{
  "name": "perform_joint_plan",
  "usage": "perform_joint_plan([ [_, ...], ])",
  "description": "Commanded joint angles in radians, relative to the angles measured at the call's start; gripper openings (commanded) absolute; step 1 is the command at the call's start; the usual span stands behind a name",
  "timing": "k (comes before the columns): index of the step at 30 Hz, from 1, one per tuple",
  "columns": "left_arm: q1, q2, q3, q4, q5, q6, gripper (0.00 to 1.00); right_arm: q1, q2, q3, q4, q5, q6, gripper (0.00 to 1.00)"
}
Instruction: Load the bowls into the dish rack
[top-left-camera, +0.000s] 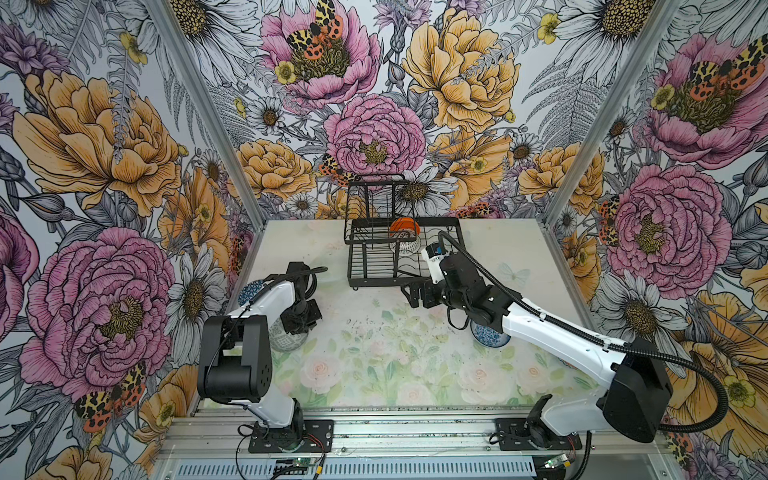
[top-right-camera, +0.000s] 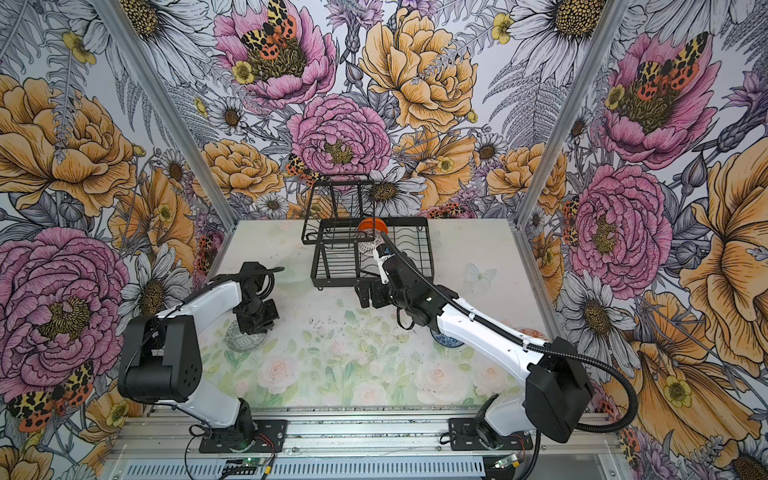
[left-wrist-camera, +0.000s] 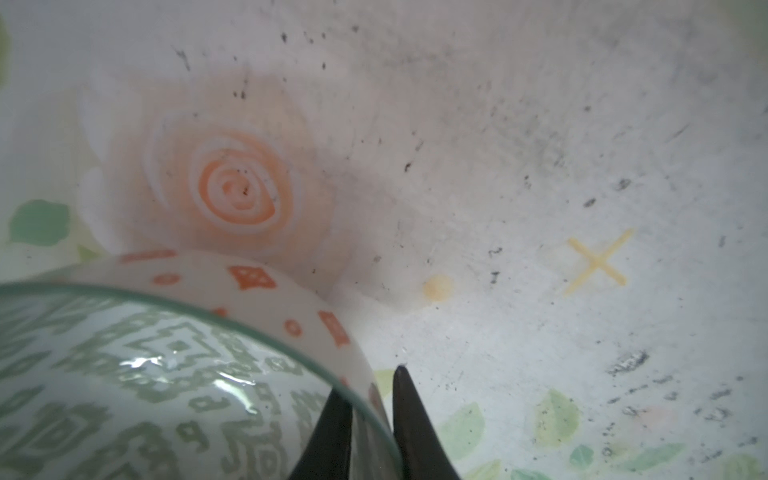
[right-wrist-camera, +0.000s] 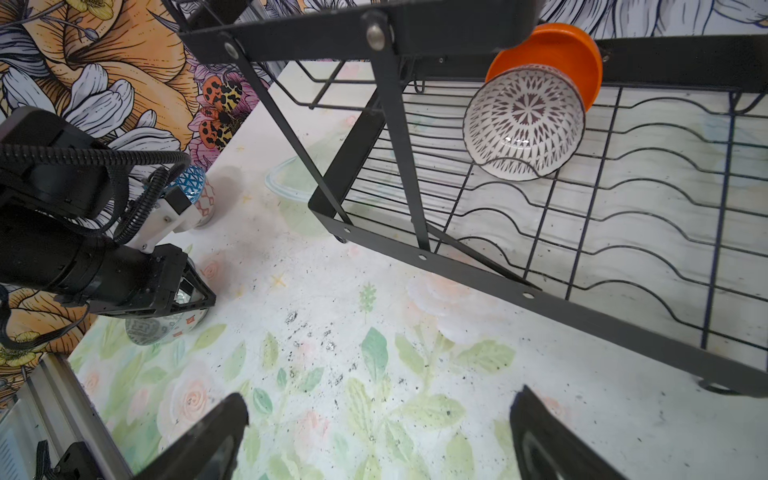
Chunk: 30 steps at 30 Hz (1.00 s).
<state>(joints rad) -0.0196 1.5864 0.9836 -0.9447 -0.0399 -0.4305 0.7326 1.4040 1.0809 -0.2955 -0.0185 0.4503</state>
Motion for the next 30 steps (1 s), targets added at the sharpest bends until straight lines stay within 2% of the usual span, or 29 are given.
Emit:
perform_joint_plan([
  [1, -0.037, -0.003, 0.019, -0.024, -0.018, -0.001, 0.13, 0.001, 0.0, 0.025, 0.018, 0.019, -0.025, 0.99],
  [7, -0.144, -0.002, 0.076, -0.055, -0.031, -0.04, 0.0, -0.013, 0.001, 0.036, 0.015, 0.014, -0.012, 0.99],
  [22, -0.416, 0.079, 0.275, -0.084, -0.029, -0.205, 0.0, -0.145, -0.03, 0.007, 0.014, -0.063, -0.005, 0.99],
  [30, -0.535, 0.199, 0.384, -0.081, -0.051, -0.211, 0.0, -0.18, -0.048, 0.007, 0.004, -0.073, 0.024, 0.99],
])
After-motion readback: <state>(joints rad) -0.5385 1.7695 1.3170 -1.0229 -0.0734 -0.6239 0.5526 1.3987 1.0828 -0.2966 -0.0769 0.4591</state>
